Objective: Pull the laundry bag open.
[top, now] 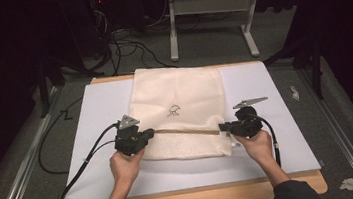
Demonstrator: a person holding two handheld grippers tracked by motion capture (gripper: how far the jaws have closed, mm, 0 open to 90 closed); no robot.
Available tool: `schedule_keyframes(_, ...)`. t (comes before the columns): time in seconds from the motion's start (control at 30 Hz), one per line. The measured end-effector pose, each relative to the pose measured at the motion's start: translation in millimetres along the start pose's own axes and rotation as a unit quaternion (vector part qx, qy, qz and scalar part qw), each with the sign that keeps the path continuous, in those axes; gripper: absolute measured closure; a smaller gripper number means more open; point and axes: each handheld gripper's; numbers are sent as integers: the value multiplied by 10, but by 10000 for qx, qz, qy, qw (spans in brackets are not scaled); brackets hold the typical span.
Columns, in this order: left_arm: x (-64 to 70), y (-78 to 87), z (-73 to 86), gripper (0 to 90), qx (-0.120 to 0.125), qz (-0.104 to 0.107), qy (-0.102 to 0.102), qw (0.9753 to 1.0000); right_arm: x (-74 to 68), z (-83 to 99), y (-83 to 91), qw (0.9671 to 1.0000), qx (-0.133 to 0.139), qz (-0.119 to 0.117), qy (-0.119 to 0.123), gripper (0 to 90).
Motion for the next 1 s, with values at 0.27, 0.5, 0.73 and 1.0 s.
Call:
schedule_keyframes(0.27,-37,24,19,875,-27,-105,59,9999,18,8,22,10000,-2,70,26,886)
schedule_keyframes(0.5,-82,26,21,876,-11,-72,119,9999,18,4,13,10000,3,60,22,886)
schedule_keyframes(0.73,-153,64,41,876,-9,-171,192,9997,24,2,16,9999,-12,100,20,886)
schedule_keyframes(1.0,-230,130,39,876,49,-272,290,9992,61,10,27,9999,-1,122,-3,886)
Point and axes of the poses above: each handheld gripper's, and its own axes: y roughly backward along the jaws, z roughly out of its underside, x roughly to its right, and after that the axes turned 11 degrees about z, right-handed
